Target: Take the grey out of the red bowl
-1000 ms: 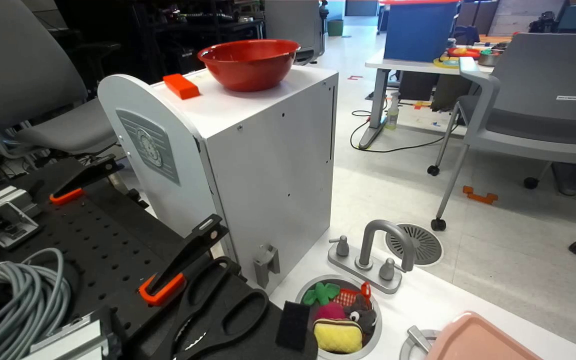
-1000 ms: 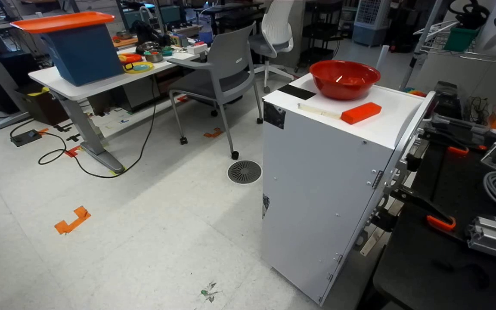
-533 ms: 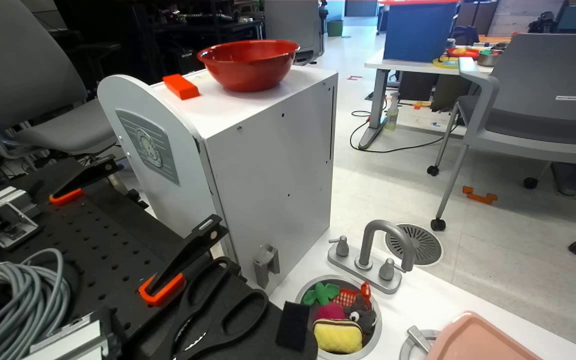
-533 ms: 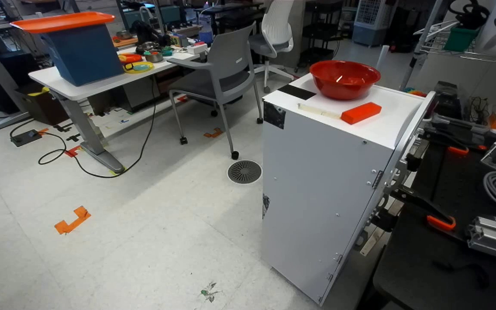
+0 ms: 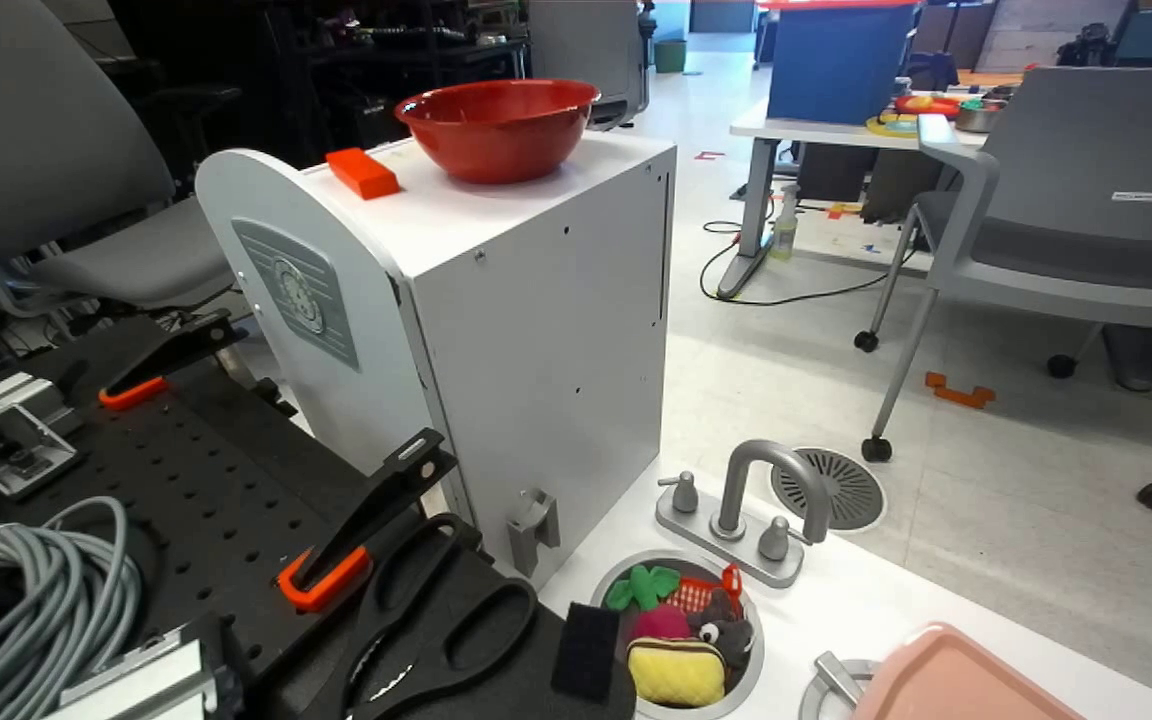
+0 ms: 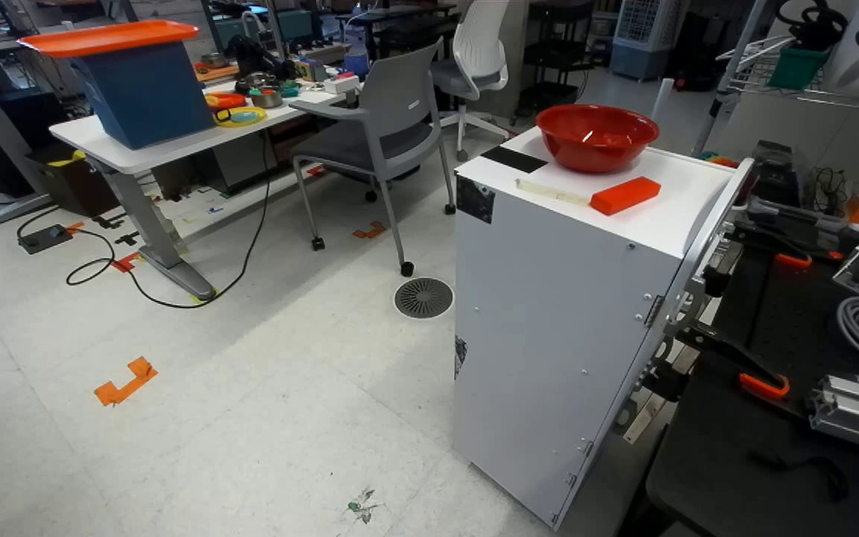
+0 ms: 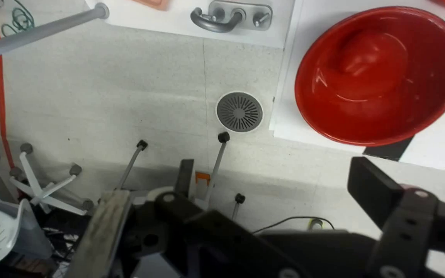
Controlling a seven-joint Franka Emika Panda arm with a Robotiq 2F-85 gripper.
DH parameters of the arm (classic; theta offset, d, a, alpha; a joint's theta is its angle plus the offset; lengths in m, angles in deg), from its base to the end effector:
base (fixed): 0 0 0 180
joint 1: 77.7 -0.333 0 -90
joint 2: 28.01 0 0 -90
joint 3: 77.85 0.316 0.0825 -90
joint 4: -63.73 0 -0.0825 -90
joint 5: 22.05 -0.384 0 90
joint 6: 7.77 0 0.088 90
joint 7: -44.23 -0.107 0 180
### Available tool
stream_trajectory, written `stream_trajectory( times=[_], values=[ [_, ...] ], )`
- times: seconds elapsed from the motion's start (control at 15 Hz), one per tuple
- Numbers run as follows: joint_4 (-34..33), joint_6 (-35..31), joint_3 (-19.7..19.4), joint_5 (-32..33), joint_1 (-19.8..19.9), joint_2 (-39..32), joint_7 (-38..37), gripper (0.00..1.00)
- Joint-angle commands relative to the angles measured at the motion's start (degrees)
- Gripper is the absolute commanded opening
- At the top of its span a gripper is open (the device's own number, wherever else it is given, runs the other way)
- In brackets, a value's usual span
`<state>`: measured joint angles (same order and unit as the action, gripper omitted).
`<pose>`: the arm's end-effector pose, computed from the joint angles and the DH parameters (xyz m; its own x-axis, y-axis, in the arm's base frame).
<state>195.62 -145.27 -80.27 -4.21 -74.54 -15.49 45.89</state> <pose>0.5016 -0.0520 0.4688 0.9481 0.1604 0.2746 0.0853 -0.9601 0.2663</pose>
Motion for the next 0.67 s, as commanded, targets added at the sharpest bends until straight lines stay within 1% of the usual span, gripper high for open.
stream_trajectory(
  times=[0.0,0.13,0.27,0.47,0.6],
  values=[
    [3.0,-4.7,-0.7,-6.4,-1.6,2.4,4.2,1.00],
    [2.8,-3.4,-1.0,-11.3,-2.3,1.9,5.0,1.00],
    [2.5,-2.0,-0.9,-14.7,-2.6,1.3,5.5,1.00],
    [1.9,-0.2,-0.1,-16.2,-2.7,0.3,4.9,1.00],
    [1.7,0.3,0.0,-16.9,-3.4,0.0,6.5,1.00]
  ],
)
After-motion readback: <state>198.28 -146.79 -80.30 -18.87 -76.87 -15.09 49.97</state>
